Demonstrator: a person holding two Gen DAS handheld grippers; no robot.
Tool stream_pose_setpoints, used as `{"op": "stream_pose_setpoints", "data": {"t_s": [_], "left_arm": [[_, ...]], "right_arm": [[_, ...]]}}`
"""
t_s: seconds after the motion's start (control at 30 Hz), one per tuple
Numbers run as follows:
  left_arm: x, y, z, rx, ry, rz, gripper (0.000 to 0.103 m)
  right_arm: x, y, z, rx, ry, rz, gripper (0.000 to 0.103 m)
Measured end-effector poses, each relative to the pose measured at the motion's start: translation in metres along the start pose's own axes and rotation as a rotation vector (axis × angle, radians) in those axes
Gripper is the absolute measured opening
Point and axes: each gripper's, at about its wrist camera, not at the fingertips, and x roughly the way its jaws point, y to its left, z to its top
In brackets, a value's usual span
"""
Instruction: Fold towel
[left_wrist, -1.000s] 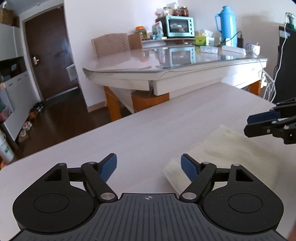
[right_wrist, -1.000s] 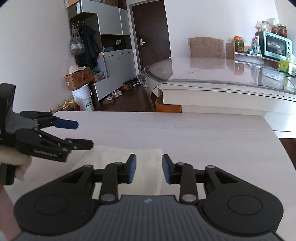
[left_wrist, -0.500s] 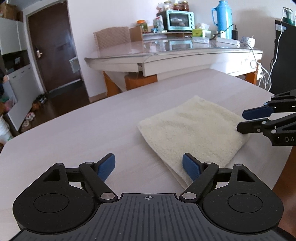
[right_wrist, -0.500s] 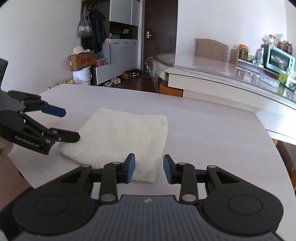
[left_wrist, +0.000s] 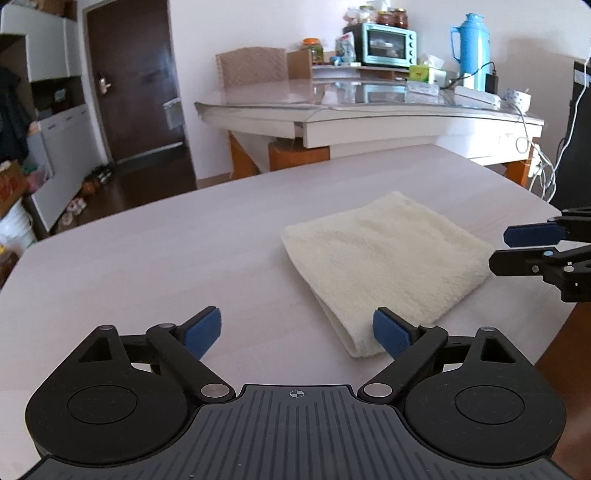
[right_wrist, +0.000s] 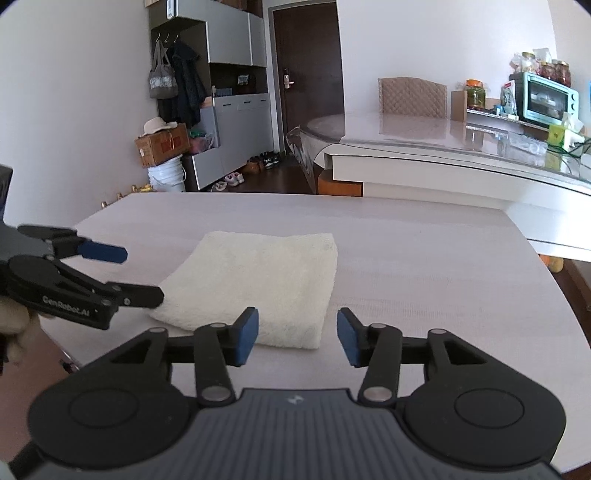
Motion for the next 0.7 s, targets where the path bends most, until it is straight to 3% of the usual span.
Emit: {"op": "stream_pose_setpoints", "data": {"t_s": [0.23,0.3,0.43,0.7], "left_arm": [[-0.008,-0.004,-0.005,-0.021,-0.015,0.0,0.096],[-0.01,-0.004,-0.006,-0.03,-0.023,0.0,0.097],[-0.016,-0.003,-0.007,-0.056,-0.046,0.01,0.101],[-0.03,-0.001,-0.008,-0.117,-0.102,-0.044,0.103]], "right_arm": [[-0.018,-0.008,-0.005,0.061,-0.029,0.0,0.075],[-0.023,-0.01,-0.005,0.078,-0.043,0.0,0.088],[-0.033,-0.014,-0.003,0.127,-0.073,0.003,0.103],[-0.038,-0.011,0.0,0.167,-0.062,-0.014,0.103]]}}
